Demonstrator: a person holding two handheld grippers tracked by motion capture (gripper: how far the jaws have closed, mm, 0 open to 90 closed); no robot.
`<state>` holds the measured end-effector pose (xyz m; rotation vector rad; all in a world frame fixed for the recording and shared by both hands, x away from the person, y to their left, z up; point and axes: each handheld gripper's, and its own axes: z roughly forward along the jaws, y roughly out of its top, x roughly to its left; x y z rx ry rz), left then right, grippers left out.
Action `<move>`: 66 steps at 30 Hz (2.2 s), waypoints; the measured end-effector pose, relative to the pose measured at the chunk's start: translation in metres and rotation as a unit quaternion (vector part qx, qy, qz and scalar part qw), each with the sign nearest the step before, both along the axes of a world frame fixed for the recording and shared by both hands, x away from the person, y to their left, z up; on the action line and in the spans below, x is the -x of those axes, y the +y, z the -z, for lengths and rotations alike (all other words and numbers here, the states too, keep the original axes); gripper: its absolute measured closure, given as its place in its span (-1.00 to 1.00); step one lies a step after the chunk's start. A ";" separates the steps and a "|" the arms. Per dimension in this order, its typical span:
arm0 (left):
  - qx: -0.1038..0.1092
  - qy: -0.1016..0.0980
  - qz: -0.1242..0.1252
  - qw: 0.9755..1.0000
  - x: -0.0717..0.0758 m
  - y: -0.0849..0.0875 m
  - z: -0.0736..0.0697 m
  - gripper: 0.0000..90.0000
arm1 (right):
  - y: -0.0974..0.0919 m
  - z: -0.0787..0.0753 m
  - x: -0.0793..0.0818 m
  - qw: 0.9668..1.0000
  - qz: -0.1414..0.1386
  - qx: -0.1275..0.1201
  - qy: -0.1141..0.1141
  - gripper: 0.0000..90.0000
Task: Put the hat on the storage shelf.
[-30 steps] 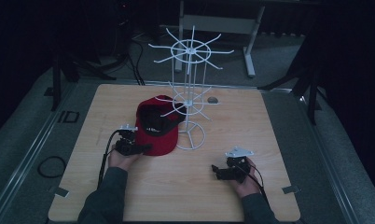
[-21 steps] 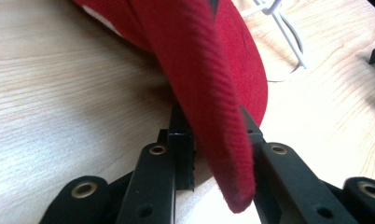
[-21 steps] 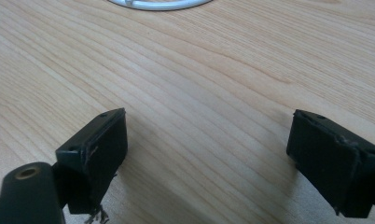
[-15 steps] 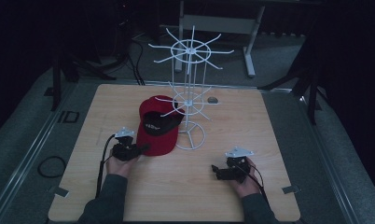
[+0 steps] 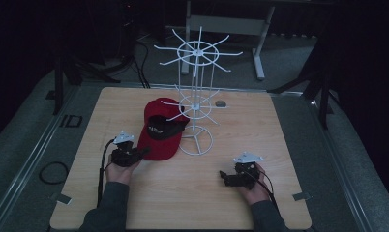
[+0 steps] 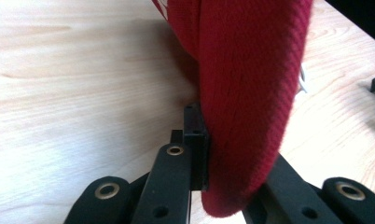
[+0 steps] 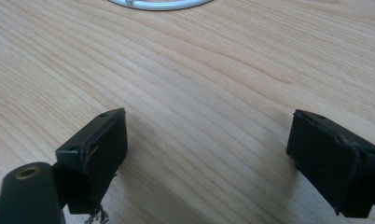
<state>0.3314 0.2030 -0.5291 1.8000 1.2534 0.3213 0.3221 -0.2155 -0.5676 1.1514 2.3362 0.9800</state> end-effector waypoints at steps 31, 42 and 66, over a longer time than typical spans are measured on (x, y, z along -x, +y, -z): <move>0.036 -0.062 -0.073 0.995 0.020 0.041 -0.037 0.91 | 0.000 0.000 0.000 1.000 0.000 0.000 -0.001 -0.73; 0.036 -0.082 -0.094 0.991 0.020 0.047 -0.058 0.91 | 0.000 0.000 0.001 1.000 0.000 0.000 0.000 -0.73; 0.064 -0.117 -0.102 0.986 0.021 0.049 -0.088 0.91 | 0.000 0.000 0.001 1.000 0.001 -0.002 0.000 -0.73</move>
